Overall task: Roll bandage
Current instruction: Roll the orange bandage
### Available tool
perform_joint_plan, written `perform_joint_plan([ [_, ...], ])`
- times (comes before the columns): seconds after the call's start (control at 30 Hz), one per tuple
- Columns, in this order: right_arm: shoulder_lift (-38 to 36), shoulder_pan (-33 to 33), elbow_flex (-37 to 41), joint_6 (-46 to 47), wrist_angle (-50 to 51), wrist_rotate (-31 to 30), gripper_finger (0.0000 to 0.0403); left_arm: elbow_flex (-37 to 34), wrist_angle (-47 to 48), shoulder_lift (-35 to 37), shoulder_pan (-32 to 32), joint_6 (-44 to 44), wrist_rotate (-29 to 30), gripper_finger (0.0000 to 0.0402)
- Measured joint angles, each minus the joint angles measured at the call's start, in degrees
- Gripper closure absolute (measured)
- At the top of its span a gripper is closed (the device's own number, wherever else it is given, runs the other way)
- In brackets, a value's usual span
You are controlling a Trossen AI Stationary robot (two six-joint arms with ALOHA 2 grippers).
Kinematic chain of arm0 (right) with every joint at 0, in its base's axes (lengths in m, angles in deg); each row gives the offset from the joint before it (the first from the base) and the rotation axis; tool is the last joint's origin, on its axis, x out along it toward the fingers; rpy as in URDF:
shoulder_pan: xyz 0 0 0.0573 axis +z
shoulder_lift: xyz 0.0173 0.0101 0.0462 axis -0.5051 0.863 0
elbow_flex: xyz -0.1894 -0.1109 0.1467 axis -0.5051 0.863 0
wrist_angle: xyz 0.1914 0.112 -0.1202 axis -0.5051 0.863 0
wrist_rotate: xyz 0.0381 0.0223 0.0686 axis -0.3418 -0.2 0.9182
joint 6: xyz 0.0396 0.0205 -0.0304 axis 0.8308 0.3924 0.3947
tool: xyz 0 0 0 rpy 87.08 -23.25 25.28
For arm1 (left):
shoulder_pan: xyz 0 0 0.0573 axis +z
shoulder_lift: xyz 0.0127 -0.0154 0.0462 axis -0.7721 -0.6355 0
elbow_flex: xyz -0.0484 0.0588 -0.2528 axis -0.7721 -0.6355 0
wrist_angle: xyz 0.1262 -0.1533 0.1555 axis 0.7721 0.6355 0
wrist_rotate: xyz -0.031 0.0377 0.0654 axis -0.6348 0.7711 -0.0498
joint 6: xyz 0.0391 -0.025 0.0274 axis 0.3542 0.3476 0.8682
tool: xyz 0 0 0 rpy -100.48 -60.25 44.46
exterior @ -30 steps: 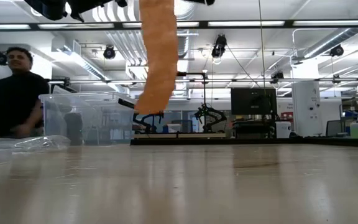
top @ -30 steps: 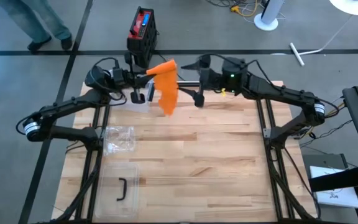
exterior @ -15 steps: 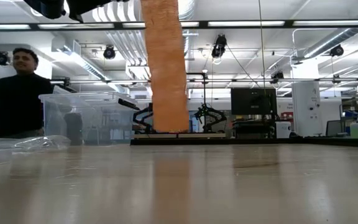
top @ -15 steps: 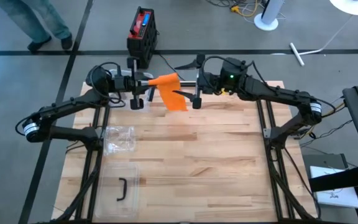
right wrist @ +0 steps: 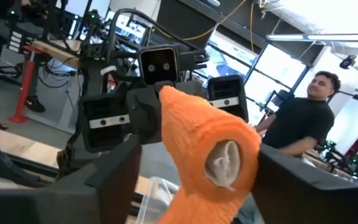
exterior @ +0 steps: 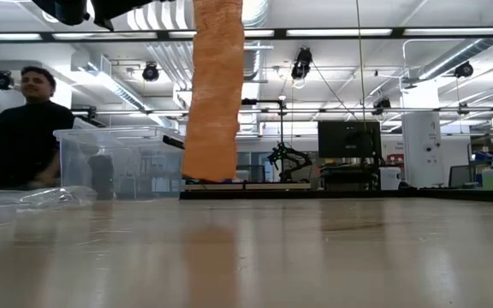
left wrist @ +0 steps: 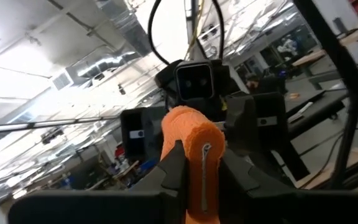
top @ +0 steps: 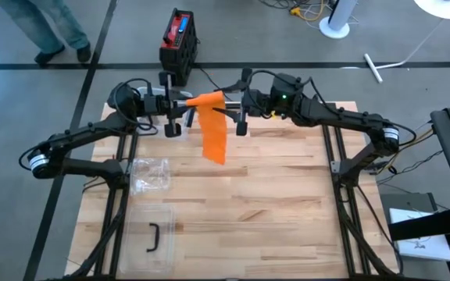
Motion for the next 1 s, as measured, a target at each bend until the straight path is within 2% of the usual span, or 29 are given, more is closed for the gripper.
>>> perform_joint_plan([
  [0.3, 0.38, -0.09, -0.02, 0.91, -0.14, -0.56, 0.0296, -0.02, 0.34, 0.07, -0.05, -0.13, 1.48, 0.0356],
  [0.43, 0.45, -0.11, -0.02, 0.88, 0.03, -0.61, 0.036, -0.02, 0.3, 0.07, -0.05, -0.66, 2.23, 0.0339],
  [0.6, 0.07, -0.43, -0.02, 2.03, 1.27, 0.35, 0.0366, -0.07, 2.18, 1.35, 0.02, -2.91, 3.14, 0.0286],
  [0.83, -0.84, -3.16, 0.02, 5.43, 1.87, 10.11, 0.0366, -0.07, 7.31, 7.42, 0.41, -0.83, 3.6, 0.0196],
  [1.0, 0.77, -3.52, 0.04, 6.74, -3.07, 12.61, 0.0366, 0.04, 7.81, 7.3, 0.41, -4.31, 3.25, 0.0145],
])
